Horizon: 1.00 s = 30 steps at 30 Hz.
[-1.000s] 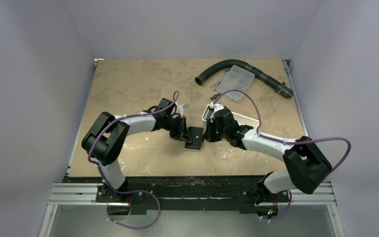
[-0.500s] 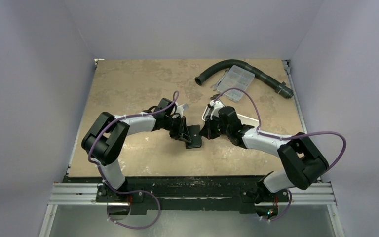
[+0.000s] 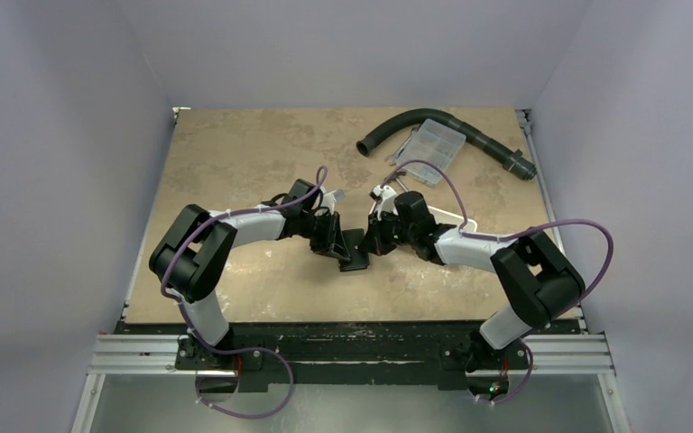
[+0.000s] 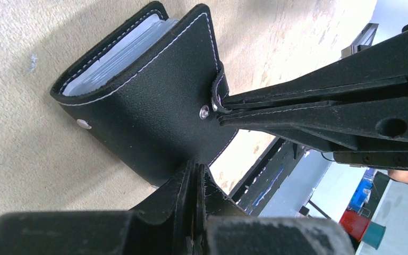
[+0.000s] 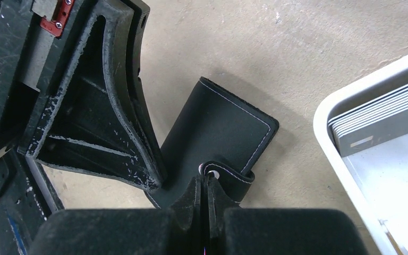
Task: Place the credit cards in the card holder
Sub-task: Close the card holder at the center of the board.
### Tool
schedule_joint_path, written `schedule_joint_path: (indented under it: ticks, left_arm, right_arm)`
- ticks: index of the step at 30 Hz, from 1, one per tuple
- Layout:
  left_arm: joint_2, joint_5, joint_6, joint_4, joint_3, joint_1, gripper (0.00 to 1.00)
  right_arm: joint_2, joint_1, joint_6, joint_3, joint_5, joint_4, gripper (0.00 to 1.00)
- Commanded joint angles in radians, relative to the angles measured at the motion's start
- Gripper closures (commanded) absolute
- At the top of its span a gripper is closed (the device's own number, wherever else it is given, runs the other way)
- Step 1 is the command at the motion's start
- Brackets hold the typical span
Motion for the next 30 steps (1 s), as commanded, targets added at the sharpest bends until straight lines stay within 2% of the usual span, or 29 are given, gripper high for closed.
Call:
schedule_joint_path:
  ticks: [1,22,27,30]
  left_arm:
    - [0.029,-0.034,0.020,-0.018,-0.004,-0.008,1.00]
    - [0.030,-0.044,0.020,-0.029,0.003,-0.006,1.00]
    - [-0.021,-0.020,0.019,-0.036,0.030,0.078,1.00]
    - [-0.043,-0.005,-0.037,0.004,0.042,0.119,1.00]
  right_arm:
    - [0.023,0.013,-0.017,0.056,-0.110,0.029,1.00]
    - [0.108,0.013,-0.086,0.141,-0.169,-0.069,1.00]
    - [0.121,0.007,-0.084,0.138,-0.174,-0.065,1.00]
    - [0.129,0.004,-0.088,0.142,-0.175,-0.067,1.00]
